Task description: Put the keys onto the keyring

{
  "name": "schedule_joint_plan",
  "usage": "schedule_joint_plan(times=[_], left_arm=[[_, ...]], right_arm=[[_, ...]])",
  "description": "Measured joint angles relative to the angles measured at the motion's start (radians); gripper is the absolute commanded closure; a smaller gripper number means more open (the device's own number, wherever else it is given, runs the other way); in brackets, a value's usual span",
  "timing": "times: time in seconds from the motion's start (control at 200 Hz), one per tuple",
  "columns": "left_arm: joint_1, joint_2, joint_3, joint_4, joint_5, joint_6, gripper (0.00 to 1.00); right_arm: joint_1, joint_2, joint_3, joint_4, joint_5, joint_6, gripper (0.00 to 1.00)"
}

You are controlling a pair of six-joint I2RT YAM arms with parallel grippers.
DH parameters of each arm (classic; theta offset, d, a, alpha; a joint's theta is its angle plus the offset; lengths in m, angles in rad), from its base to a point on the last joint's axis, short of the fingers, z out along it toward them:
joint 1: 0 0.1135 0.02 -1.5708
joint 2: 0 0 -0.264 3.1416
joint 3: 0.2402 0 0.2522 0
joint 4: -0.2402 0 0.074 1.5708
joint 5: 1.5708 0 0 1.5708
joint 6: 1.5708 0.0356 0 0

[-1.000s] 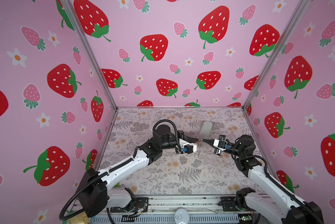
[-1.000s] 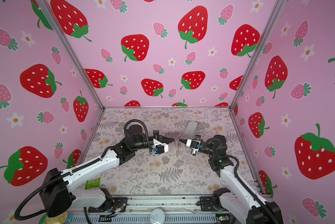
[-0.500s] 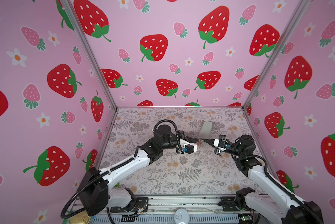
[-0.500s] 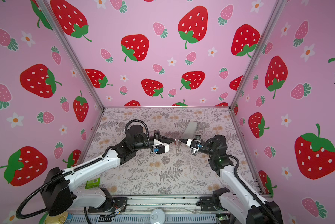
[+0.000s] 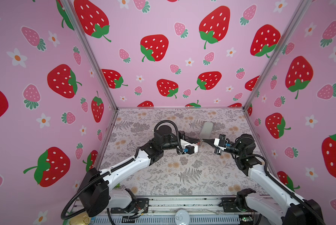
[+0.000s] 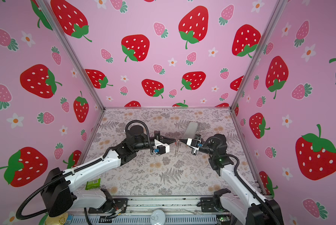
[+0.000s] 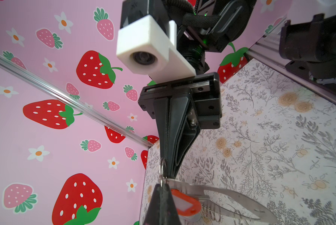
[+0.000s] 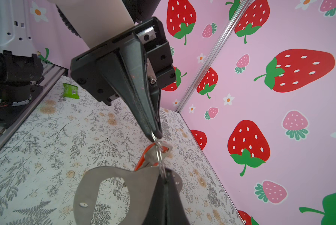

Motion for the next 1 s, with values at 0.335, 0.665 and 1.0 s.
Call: schedule_joint_plan(times=[0.335,0.665,1.0], left_arm=[[-0.013,0.000,0.000,-0.002,-0.011,0.017,1.00],[-0.023,0.000,0.001,-0.018,-0.008,0.038,1.00],[-0.023,0.002,0.026,-0.069,-0.023,0.049,1.00]], right_arm=[[0.006,0.029,0.032,-0.055,0.000,-0.001,1.00],[0.021,0.043,0.050,-0.105,0.005,-0.012,1.00],[0.021,0.035,0.052,-0.116,0.019,-0.035,1.00]])
